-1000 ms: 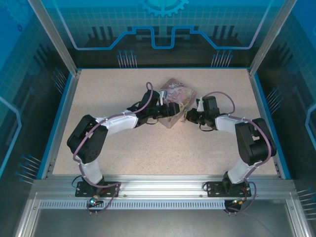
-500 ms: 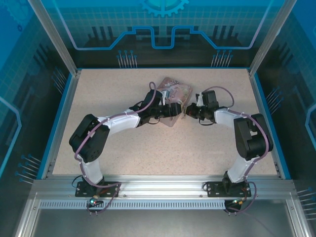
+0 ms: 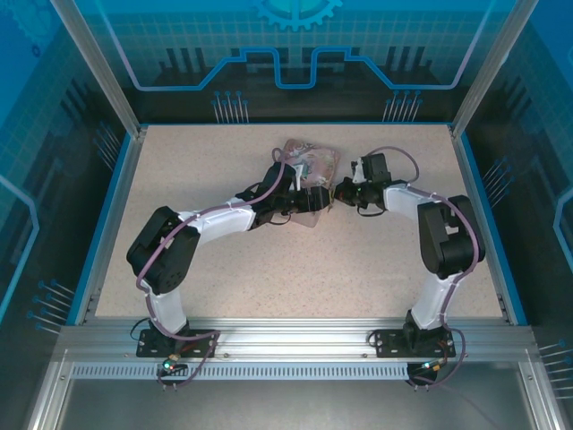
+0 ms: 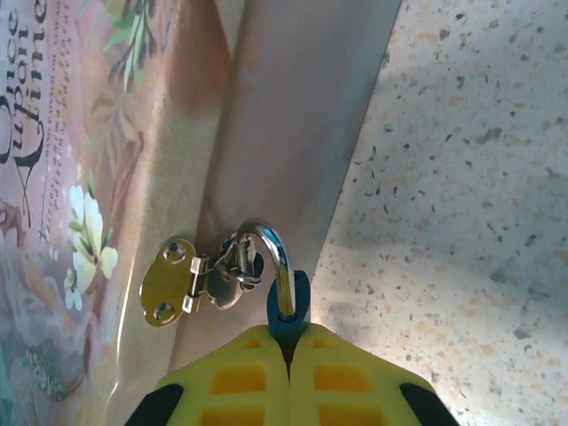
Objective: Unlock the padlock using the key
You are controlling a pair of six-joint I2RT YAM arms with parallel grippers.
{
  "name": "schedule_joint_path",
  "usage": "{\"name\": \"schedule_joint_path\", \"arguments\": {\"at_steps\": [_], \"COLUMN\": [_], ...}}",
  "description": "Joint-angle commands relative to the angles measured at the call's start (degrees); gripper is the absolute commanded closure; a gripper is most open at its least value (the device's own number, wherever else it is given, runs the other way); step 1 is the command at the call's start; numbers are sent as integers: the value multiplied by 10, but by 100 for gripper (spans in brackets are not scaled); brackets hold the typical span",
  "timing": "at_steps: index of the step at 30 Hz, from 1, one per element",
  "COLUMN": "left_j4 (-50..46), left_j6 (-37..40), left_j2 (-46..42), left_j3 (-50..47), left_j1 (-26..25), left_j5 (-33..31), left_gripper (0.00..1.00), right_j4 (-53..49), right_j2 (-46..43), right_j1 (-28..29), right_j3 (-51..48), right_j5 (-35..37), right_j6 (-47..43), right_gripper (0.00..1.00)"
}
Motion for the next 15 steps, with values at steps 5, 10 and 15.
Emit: {"name": "schedule_joint_path", "arguments": {"at_steps": [5, 10, 15], "left_j4": [-118, -119, -133], "left_j6": [-6, -6, 7], "left_j2": [36, 35, 13], "left_j3": [-22, -23, -24], "left_j1": [-3, -2, 2], "left_j5": [-11, -12, -28], "left_gripper": [24, 24, 22], "right_j4": [-34, 20, -13], "right_j2": [34, 29, -41], "right_j1": [-27, -32, -42], "right_j3": [72, 54, 29], "right_j5": [101, 70, 103], "right_j6": [-43, -38, -63], "right_gripper": [100, 100, 100]}}
